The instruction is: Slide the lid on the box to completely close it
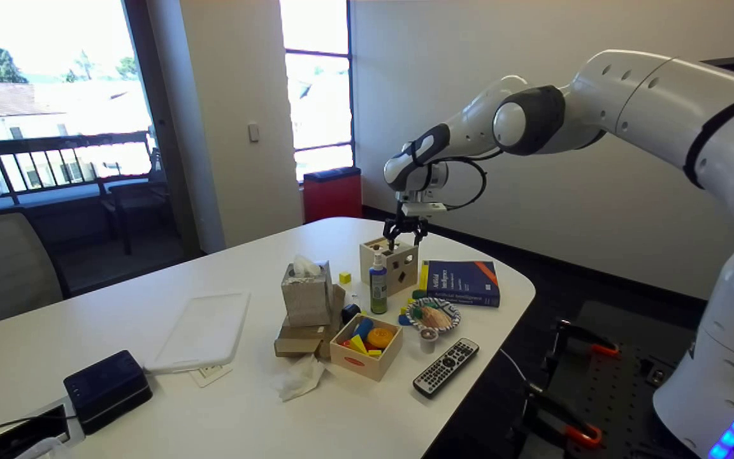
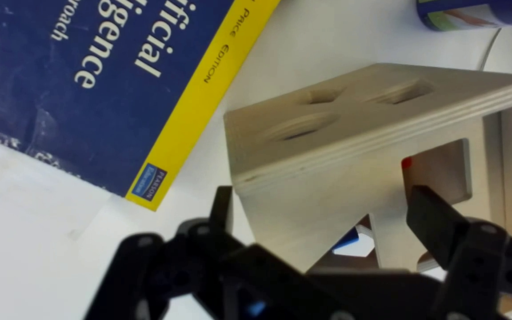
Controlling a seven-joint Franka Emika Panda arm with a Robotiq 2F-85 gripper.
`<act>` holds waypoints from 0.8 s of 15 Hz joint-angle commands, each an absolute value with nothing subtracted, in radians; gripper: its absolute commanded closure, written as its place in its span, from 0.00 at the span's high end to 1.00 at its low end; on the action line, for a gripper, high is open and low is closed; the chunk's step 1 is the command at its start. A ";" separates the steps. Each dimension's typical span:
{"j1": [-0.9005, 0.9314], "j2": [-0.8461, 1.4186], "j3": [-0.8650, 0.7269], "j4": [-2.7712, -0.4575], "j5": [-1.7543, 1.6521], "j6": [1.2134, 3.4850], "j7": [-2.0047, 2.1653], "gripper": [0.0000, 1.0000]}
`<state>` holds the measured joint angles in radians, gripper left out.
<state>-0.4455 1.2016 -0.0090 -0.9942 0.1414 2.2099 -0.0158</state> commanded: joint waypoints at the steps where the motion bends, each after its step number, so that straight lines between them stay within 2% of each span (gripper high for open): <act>1: -0.446 1.116 -0.014 -1.054 0.137 2.190 -0.022 1.00; 7: -0.387 0.895 -0.018 -1.220 0.093 2.154 -0.012 1.00; 12: -0.264 0.700 -0.029 -1.404 0.034 2.140 0.069 1.00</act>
<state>-0.3319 0.8567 -0.0118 -1.2226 0.0739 2.1563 0.0074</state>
